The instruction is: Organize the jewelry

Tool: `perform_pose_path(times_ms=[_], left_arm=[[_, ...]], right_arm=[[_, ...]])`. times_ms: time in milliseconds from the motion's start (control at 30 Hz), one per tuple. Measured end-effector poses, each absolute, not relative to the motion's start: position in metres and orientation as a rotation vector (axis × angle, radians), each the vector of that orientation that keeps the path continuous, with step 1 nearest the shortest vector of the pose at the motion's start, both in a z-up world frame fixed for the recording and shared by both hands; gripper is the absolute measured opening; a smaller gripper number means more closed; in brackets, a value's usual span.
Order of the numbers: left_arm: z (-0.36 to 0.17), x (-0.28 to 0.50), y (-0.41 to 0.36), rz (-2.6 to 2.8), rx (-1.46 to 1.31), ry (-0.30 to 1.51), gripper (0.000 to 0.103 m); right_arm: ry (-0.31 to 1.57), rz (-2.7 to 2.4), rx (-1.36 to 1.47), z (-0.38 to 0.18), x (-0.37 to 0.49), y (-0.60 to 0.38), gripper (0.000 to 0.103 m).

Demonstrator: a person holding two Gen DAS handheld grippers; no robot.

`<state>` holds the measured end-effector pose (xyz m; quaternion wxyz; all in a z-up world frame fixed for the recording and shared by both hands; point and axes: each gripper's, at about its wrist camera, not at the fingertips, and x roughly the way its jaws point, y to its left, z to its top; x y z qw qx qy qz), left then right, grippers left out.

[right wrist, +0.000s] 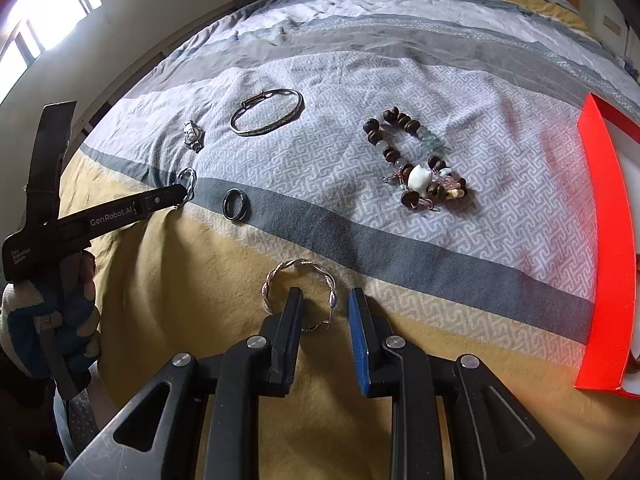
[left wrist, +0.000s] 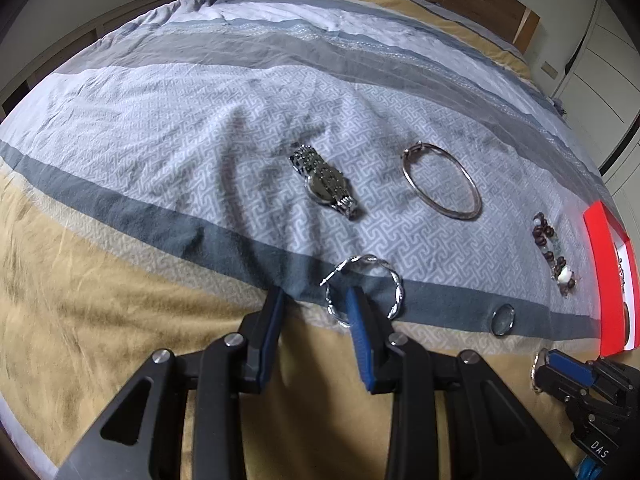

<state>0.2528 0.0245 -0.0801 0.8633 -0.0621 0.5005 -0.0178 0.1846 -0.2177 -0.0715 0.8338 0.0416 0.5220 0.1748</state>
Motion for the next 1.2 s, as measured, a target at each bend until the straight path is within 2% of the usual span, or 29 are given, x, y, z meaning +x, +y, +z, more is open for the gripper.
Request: perform_pose_path(times_ms=[133, 200, 233, 267, 333, 700, 1200], left_arm=[[-0.081, 0.257, 0.024, -0.042, -0.131, 1.044, 0.025], [-0.081, 0.257, 0.025, -0.042, -0.13, 1.04, 0.015], [-0.08, 0.258, 0.025, -0.041, -0.131, 1.04, 0.012], [-0.079, 0.258, 0.026, -0.04, -0.136, 1.04, 0.007], [-0.076, 0.256, 0.027, -0.033, -0.151, 1.034, 0.004], [-0.042, 0.202, 0.033, -0.03, -0.176, 1.016, 0.004], [0.029, 0.094, 0.031, -0.054, -0.175, 0.917, 0.004]], right_arm=[[1.101, 0.38, 0.087, -0.073, 0.187, -0.215, 0.017], [1.099, 0.386, 0.092, -0.074, 0.188, -0.215, 0.012], [1.098, 0.389, 0.097, -0.073, 0.187, -0.215, 0.006], [1.096, 0.39, 0.1, -0.072, 0.187, -0.215, 0.006], [1.091, 0.389, 0.103, -0.069, 0.184, -0.215, 0.006], [1.054, 0.371, 0.102, -0.032, 0.137, -0.219, 0.006], [0.882, 0.289, 0.077, 0.057, 0.029, -0.234, 0.006]])
